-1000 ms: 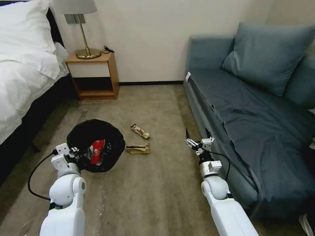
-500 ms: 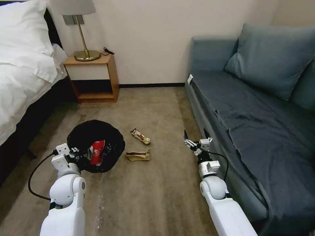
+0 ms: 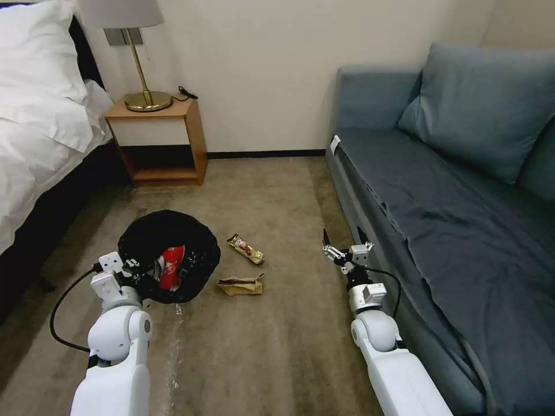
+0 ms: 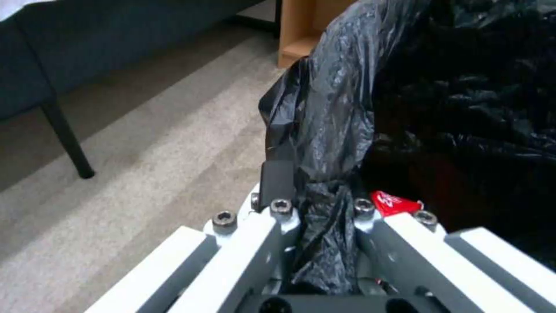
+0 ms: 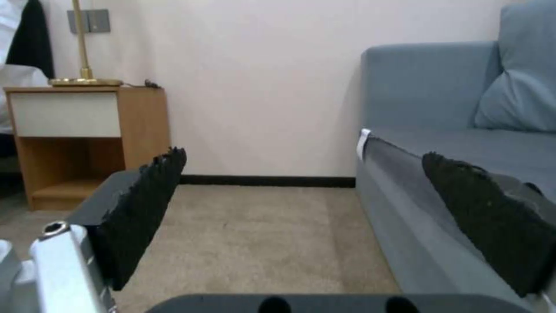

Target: Pick up the trash bin, then pick up the garbage on the floor and place it into the trash bin.

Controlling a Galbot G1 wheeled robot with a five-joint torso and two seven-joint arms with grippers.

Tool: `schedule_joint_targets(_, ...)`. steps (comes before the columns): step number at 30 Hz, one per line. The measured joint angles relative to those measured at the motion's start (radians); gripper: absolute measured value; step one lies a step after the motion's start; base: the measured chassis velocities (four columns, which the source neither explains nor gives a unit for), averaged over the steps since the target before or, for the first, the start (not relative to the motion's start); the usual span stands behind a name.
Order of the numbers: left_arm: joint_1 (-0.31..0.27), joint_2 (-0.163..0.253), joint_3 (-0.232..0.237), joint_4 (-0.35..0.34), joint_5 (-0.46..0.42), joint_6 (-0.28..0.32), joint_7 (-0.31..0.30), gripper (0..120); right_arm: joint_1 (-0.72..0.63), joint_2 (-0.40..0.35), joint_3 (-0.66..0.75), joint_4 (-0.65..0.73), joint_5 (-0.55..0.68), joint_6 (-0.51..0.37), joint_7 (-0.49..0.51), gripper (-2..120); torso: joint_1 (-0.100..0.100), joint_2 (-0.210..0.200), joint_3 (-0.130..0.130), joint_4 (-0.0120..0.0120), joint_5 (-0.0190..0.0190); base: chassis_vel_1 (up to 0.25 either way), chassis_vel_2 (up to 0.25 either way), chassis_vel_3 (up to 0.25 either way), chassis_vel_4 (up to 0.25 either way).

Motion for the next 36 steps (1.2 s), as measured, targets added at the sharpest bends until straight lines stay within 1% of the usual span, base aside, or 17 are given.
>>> schedule_joint_targets(36,-0.005,-0.005,-0.001,0.003,0.007,-0.002,0.004,2,-0.002,0.005,-0.008,-0.014,0.008,0.004,0.004,100,0.0,0.0,0.0,-0.0001,-0.0001,-0.083,0.081,0.08,-0.081)
